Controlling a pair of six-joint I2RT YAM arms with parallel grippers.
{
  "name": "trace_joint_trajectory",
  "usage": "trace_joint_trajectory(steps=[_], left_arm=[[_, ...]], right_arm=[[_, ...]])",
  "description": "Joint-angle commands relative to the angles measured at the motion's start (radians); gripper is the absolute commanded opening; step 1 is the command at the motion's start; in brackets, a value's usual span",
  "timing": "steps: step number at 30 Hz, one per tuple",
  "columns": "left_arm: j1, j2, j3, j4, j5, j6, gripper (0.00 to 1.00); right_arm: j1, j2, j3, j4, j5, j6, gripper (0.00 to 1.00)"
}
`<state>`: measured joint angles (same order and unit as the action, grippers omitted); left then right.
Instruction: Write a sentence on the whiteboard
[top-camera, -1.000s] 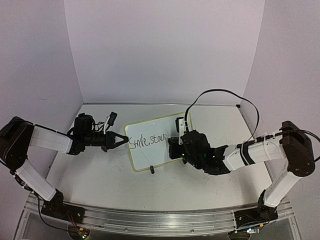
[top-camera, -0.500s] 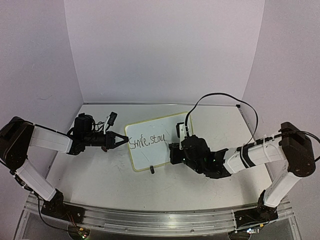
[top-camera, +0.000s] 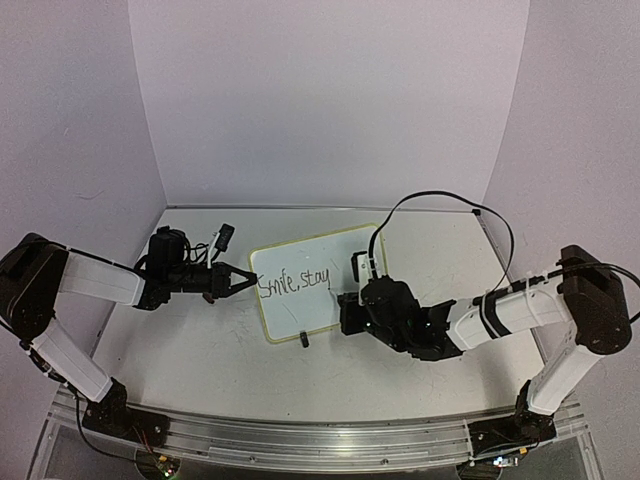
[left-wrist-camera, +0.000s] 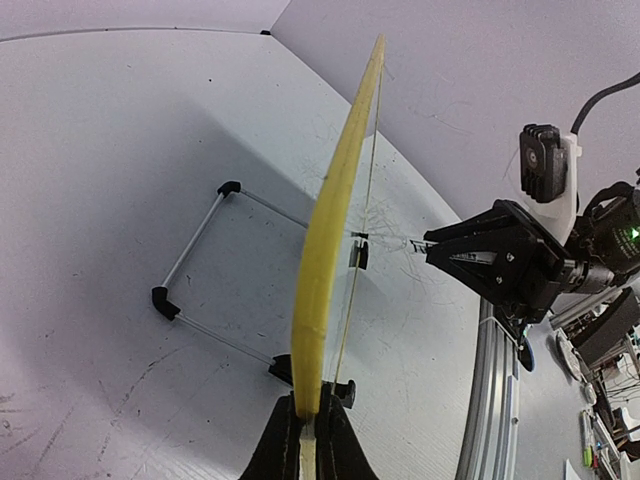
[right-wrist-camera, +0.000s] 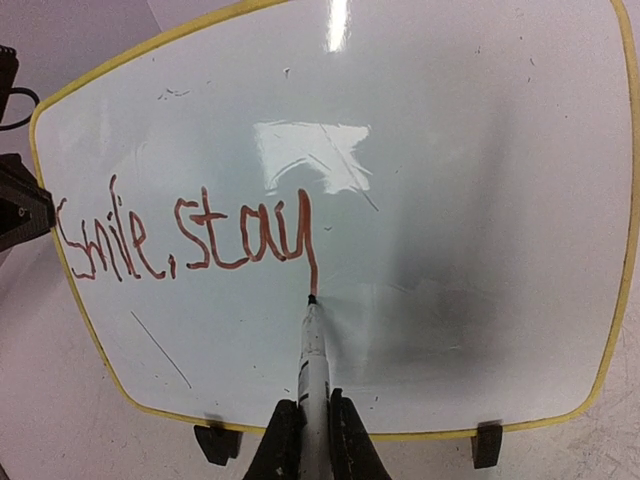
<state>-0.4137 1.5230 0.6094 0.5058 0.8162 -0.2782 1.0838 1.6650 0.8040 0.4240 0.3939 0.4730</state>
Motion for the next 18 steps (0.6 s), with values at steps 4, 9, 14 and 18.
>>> trace_joint_trajectory(steps=[4, 9, 14, 18], left_arm=[[-0.002, -0.018, 0.018, -0.049, -0.007, 0.020, 0.00], [-0.002, -0.020, 0.018, -0.049, -0.005, 0.019, 0.00], [-0.003, -0.022, 0.014, -0.049, -0.011, 0.020, 0.00], [-0.003, -0.018, 0.012, -0.050, -0.005, 0.019, 0.00]], right_arm=[[0.006, 0.031, 0.060, 0.017, -0.037, -0.027, 0.00], [0.010, -0.073, 0.008, 0.069, -0.031, -0.060, 0.00], [-0.021, -0.151, -0.081, 0.078, 0.006, -0.041, 0.00], [-0.029, -0.140, -0.067, 0.093, -0.021, -0.044, 0.00]])
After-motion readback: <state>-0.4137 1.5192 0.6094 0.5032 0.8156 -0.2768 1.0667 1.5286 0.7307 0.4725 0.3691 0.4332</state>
